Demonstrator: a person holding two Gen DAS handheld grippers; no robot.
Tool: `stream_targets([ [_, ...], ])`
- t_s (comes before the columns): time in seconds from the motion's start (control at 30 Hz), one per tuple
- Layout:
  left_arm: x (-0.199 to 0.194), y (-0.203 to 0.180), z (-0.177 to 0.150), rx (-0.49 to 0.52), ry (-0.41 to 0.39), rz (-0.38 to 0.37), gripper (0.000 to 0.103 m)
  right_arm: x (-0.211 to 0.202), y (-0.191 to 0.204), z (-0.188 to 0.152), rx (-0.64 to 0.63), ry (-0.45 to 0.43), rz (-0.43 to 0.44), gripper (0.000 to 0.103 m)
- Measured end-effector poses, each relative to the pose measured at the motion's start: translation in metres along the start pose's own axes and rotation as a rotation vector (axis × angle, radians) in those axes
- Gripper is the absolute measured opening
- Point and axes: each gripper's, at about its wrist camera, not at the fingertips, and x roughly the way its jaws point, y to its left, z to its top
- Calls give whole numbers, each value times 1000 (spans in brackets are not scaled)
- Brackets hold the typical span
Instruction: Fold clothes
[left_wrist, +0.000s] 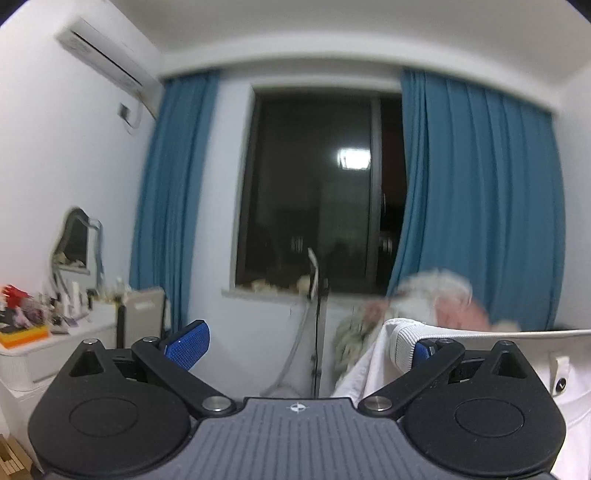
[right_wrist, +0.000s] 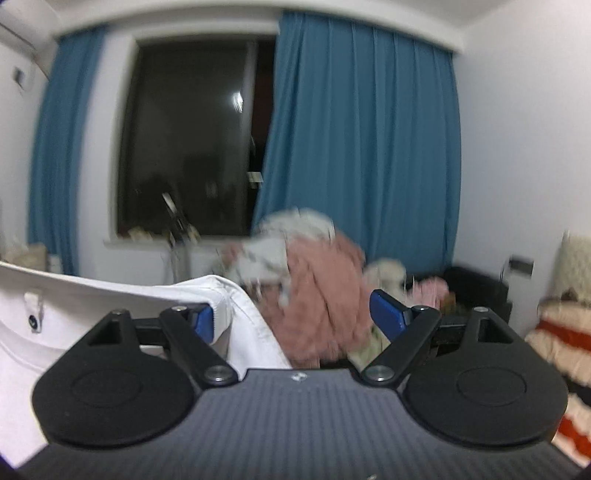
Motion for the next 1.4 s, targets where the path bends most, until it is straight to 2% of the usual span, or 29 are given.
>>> stream_targets([
  [0.17, 155, -31, -122, 38, 167, -26, 103, 163, 29, -100, 12, 162, -56, 84],
  [0.3, 262, -47, -219, 111, 328, -70, 103, 261, 42, -193, -36, 322, -92, 84],
  [0.43, 346, -64, -304, 214, 519, -141, 103, 328, 44, -265, -112, 509, -76, 84],
  [0.53, 372, -92, -341, 488, 672, -191, 102, 348, 53, -286, -247, 639, -23, 84],
  [0.57, 376, -100, -348, 561, 710, -208, 98, 354, 57, -290, -297, 675, 1, 84],
  [0.63, 376, -110, -342, 619, 733, -249, 101, 356, 69, -289, -368, 716, 37, 84],
  [0.67, 375, -112, -333, 615, 750, -269, 102, 354, 72, -284, -375, 727, 51, 84],
  [0.77, 363, -108, -302, 524, 746, -307, 102, 333, 77, -262, -309, 723, 124, 84],
  [0.83, 353, -104, -281, 465, 729, -326, 102, 311, 77, -246, -243, 673, 153, 84],
  [0.9, 326, -95, -263, 408, 642, -313, 103, 277, 77, -231, -196, 601, 142, 84],
  [1.0, 270, -67, -242, 307, 553, -286, 103, 221, 74, -216, -129, 531, 148, 84],
  [1.23, 83, -1, -223, 103, 425, -232, 103, 58, 48, -195, 12, 388, 198, 84],
  [1.4, -68, 29, -221, 67, 382, -212, 102, -58, 31, -201, 74, 298, 229, 84],
])
